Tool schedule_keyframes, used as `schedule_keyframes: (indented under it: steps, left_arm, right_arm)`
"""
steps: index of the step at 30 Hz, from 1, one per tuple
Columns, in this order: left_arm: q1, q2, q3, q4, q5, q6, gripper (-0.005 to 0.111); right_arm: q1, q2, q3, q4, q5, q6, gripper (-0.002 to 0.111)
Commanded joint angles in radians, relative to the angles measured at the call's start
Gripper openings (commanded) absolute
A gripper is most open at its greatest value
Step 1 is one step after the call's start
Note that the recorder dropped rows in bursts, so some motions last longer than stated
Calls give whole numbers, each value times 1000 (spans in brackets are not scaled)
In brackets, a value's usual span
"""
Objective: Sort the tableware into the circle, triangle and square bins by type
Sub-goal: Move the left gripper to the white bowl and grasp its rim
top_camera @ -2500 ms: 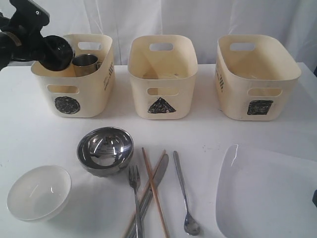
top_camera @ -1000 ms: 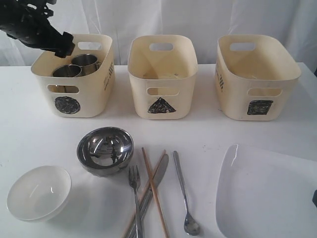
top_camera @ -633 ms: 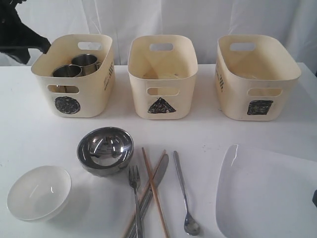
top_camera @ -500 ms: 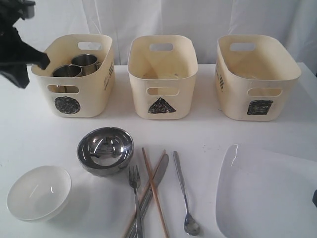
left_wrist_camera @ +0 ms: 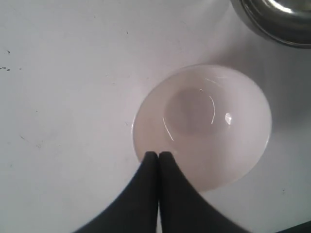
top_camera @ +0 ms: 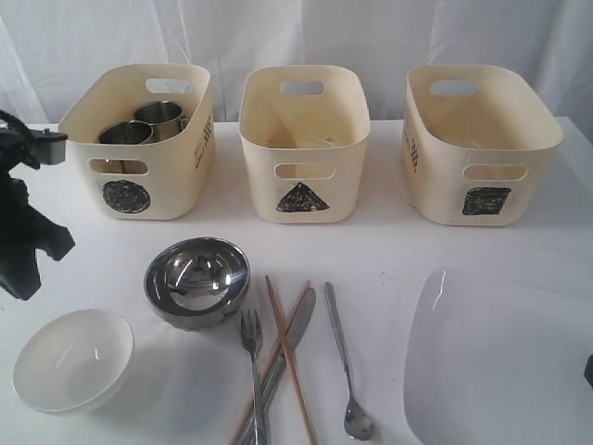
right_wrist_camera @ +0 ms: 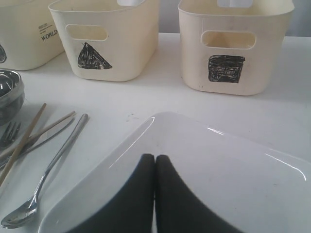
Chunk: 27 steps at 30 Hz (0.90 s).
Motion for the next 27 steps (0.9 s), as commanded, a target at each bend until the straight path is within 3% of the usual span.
schedule_keyframes:
  steps: [1, 7, 10, 25, 27]
  left_arm:
    - [-3, -20, 105, -22, -108, 21, 13]
    - [-3, -20, 177, -22, -228, 32, 51]
    - [-3, -20, 193, -22, -264, 93, 62]
    - [-3, 50, 318, -34, -389, 180, 64]
    - [-3, 57, 330, -42, -400, 195, 59]
  right_arm:
    - [3, -6, 1, -1, -13, 4, 0]
    - [3, -6, 1, -1, -13, 4, 0]
    - [3, -6, 1, -1, -13, 4, 0]
    - [3, -6, 1, -1, -13, 4, 0]
    - [3, -6, 1, -1, -13, 4, 0]
